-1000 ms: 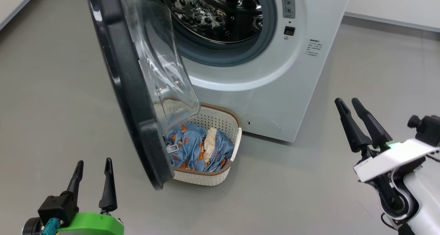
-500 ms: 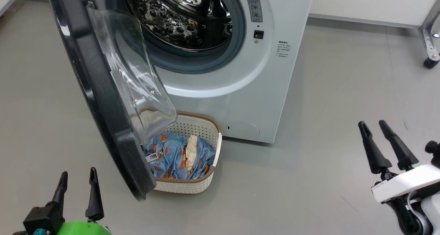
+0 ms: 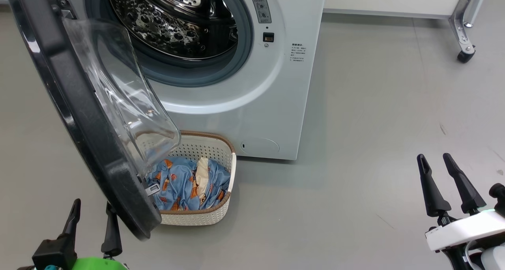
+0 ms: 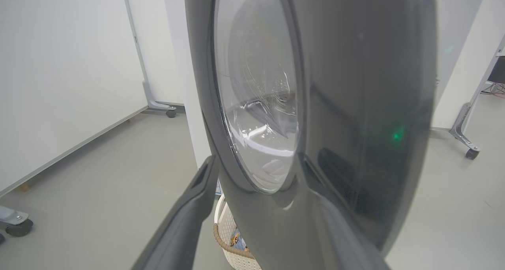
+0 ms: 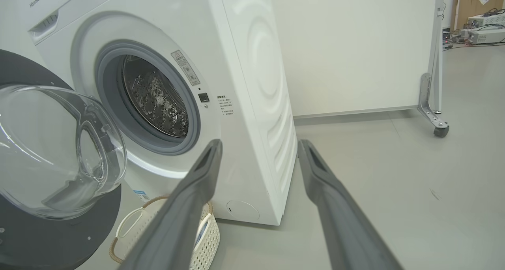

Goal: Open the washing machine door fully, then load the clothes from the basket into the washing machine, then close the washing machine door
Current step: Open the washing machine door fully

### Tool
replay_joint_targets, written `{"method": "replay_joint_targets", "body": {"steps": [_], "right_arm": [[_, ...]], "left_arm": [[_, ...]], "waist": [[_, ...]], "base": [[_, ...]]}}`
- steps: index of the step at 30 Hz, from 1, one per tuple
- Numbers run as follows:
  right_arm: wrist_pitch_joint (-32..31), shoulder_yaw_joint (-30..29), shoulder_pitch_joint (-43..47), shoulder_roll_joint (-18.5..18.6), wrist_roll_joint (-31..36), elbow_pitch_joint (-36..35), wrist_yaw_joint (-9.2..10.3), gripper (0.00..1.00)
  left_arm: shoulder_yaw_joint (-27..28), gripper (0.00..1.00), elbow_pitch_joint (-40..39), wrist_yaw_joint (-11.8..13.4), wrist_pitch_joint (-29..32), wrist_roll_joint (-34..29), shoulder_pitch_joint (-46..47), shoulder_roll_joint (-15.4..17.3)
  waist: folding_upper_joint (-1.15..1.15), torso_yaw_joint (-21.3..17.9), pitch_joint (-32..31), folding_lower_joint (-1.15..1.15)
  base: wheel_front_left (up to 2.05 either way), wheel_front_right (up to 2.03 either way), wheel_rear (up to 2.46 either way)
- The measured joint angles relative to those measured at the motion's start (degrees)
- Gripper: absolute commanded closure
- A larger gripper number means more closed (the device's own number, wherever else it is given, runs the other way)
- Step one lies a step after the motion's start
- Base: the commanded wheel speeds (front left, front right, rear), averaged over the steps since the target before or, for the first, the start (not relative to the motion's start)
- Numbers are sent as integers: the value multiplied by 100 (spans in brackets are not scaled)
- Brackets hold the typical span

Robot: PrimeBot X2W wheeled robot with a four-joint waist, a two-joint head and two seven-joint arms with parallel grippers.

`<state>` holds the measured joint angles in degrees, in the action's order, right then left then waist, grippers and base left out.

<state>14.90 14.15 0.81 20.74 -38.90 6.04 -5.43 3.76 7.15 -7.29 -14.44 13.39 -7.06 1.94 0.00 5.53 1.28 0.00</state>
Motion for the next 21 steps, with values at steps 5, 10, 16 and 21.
{"method": "replay_joint_targets", "body": {"steps": [5, 10, 16, 21], "right_arm": [[0, -221, 243, -109, 348, -24, -4, 0], [0, -354, 401, -332, 605, -115, -5, 0], [0, -516, 588, -528, 782, -146, -52, 0], [0, -657, 645, -655, 882, -210, -59, 0]], "left_arm": [[-69, 0, 13, 0, 0, -1, 3, 4], [-59, 0, 22, -1, 0, -14, 3, 4], [-47, 0, 38, 0, 0, -19, 2, 14], [-64, 100, 88, 0, 0, -23, 2, 21]], "waist": [[0, -44, 15, 0], [0, -78, 2, 0], [0, -108, -20, 0], [0, -102, -36, 0]], "base": [[0, 0, 0], [0, 0, 0], [0, 0, 0], [0, 0, 0]]}}
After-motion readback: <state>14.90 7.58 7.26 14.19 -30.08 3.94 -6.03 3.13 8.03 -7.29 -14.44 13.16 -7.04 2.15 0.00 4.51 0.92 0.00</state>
